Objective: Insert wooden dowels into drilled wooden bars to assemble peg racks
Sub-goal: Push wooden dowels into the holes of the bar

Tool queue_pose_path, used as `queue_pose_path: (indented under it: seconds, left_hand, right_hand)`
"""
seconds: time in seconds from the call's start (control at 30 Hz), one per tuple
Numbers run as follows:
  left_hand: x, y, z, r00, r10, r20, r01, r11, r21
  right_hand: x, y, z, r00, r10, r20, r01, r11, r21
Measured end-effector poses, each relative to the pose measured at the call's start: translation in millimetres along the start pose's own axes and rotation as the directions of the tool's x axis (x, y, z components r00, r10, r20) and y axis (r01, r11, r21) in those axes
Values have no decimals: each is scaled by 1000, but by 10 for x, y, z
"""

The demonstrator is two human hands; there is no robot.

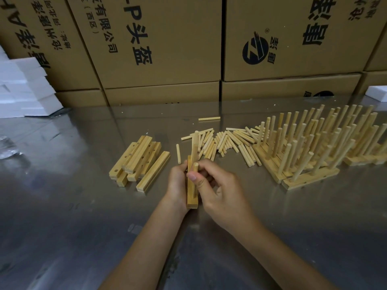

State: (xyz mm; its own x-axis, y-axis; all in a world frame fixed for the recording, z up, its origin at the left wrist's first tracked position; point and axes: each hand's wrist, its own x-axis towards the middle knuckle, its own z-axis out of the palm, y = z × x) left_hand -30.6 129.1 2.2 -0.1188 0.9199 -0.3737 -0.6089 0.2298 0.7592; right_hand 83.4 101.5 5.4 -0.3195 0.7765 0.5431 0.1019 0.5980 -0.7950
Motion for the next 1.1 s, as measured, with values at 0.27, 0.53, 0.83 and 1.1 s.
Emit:
queue_pose_path:
  seconds: [0.27, 0.53, 0.83, 1.1]
  left_hand:
    - [75, 75, 24, 984, -39, -176, 22, 995, -94]
    - [102, 97, 5, 1000, 11, -22, -14, 985, -172]
    - [275, 164, -108, 974, 224, 28, -223, 974, -26]
    - [355, 177, -207, 711, 662, -234, -510, 716, 476]
  right_hand:
    - [-115, 169, 82, 989, 145, 14, -139, 968, -209]
    - [-67, 145, -3, 991, 130, 41, -115, 960, -254]
    - [57, 211, -156, 961, 256, -109, -278, 863, -422]
    - [560, 264, -49, 945, 279, -169, -325, 851, -412]
